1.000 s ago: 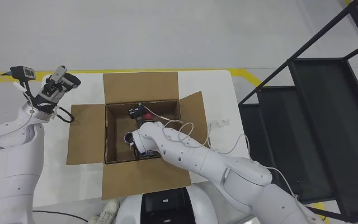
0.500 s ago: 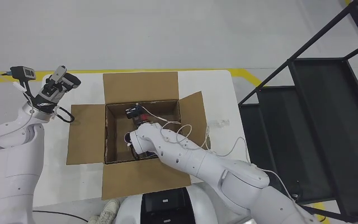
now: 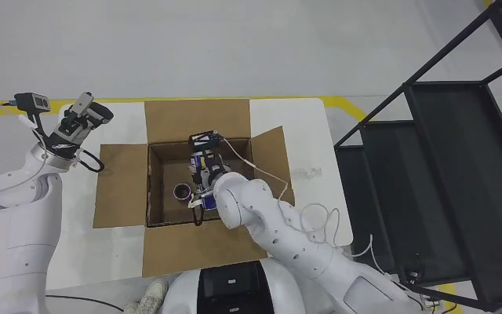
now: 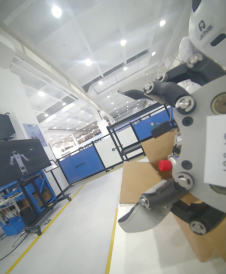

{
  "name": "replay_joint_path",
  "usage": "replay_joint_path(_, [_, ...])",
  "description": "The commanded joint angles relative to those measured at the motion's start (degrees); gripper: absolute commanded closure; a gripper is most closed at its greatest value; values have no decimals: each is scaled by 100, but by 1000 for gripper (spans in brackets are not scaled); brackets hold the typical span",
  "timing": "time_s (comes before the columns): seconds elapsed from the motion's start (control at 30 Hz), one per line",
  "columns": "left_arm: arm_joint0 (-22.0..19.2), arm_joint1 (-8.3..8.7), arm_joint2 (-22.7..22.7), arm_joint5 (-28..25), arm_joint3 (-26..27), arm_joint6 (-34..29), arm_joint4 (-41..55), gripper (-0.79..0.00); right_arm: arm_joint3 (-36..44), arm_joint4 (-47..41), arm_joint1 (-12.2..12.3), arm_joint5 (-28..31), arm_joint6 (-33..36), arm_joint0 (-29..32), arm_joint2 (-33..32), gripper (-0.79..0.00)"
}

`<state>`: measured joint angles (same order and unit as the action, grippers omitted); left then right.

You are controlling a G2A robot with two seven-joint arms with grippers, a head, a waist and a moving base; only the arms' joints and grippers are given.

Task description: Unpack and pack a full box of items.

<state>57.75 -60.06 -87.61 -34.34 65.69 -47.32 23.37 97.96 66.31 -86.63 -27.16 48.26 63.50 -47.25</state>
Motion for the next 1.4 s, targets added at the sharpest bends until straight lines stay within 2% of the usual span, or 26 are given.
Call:
replay_joint_path(0.0, [0,0,0,0,0,0,0,-785,744,-40,137,461,13,525,-460,0])
replay_joint_path(0.13, [0,0,0,0,0,0,0,-785,1613,-485,312,1312,-322,1287,-1244,0])
replay_joint_path(0.27, [0,0,0,0,0,0,0,-785,2094,-1106,399,1781,-1328,1968,-2019,0])
replay_joint_path(0.43, [0,0,0,0,0,0,0,-785,2337,-1757,478,2410,-2366,2706,-2810,0])
replay_joint_path(0.6, [0,0,0,0,0,0,0,-785,2415,-2405,543,3048,-2810,3177,-3433,0])
replay_joint_path(0.73, [0,0,0,0,0,0,0,-785,2361,-2903,581,3579,-2750,3269,-3588,0])
replay_joint_path(1.37, [0,0,0,0,0,0,0,-785,2361,-2903,581,3579,-2750,3269,-3588,0])
